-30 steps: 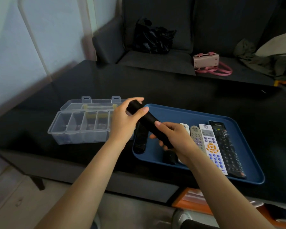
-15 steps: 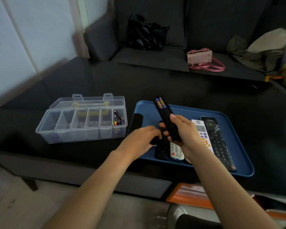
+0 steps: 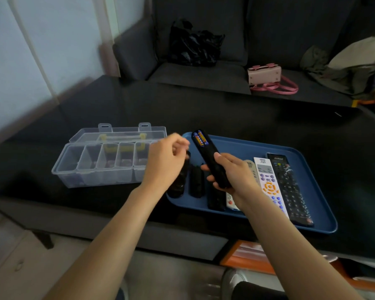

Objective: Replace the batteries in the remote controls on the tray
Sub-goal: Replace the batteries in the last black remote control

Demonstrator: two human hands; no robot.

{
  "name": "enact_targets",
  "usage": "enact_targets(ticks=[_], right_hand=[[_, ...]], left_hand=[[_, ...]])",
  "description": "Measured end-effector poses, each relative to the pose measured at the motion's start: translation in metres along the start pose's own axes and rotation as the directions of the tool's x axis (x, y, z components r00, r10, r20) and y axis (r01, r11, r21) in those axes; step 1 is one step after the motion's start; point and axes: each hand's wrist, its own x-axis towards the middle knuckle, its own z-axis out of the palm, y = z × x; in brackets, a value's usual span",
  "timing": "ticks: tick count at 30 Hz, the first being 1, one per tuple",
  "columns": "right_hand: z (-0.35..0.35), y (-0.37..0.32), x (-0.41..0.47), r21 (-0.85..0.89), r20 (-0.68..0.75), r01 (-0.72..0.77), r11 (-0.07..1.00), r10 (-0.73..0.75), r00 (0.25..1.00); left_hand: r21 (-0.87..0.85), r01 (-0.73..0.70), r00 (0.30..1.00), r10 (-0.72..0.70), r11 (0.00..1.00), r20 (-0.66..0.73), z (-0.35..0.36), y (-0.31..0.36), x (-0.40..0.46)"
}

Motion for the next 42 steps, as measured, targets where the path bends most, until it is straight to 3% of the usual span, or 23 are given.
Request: enact_targets(ticks=[3, 8, 15, 21, 29, 42], right_hand=[[0.008, -0.001, -0.005, -0.015, 0.058, 0.035, 0.999, -0.034, 0.998], [0.018, 0.001, -0.011, -0.079, 0.133, 0.150, 0.985, -0.139, 0.981], [0.027, 0.004, -0.013, -0.128, 0.134, 0.248, 0.960, -0.231, 0.964], [0.031, 0.005, -0.014, -0.163, 0.125, 0.304, 0.939, -0.286, 0.950], [0.031, 0.006, -0.014, -0.187, 0.128, 0.331, 0.925, -0.311, 0.942], [0.024, 0.008, -0.014, -0.303, 0.145, 0.396, 0.867, -0.369, 0.918]], left_hand=[[0.066, -0.077, 0.986, 0.086, 0.995, -0.146, -0.003, -0.001, 0.004], [0.103, -0.073, 0.982, 0.090, 0.992, -0.169, -0.006, -0.005, 0.005], [0.159, -0.049, 0.974, 0.083, 0.986, -0.210, -0.016, -0.006, 0.004], [0.094, -0.016, 0.966, 0.040, 0.995, -0.254, -0.019, -0.003, 0.003], [0.121, -0.001, 0.976, 0.028, 0.993, -0.217, -0.021, -0.005, 0.004], [0.018, 0.084, 0.992, -0.082, 0.996, -0.098, -0.021, -0.010, 0.006]])
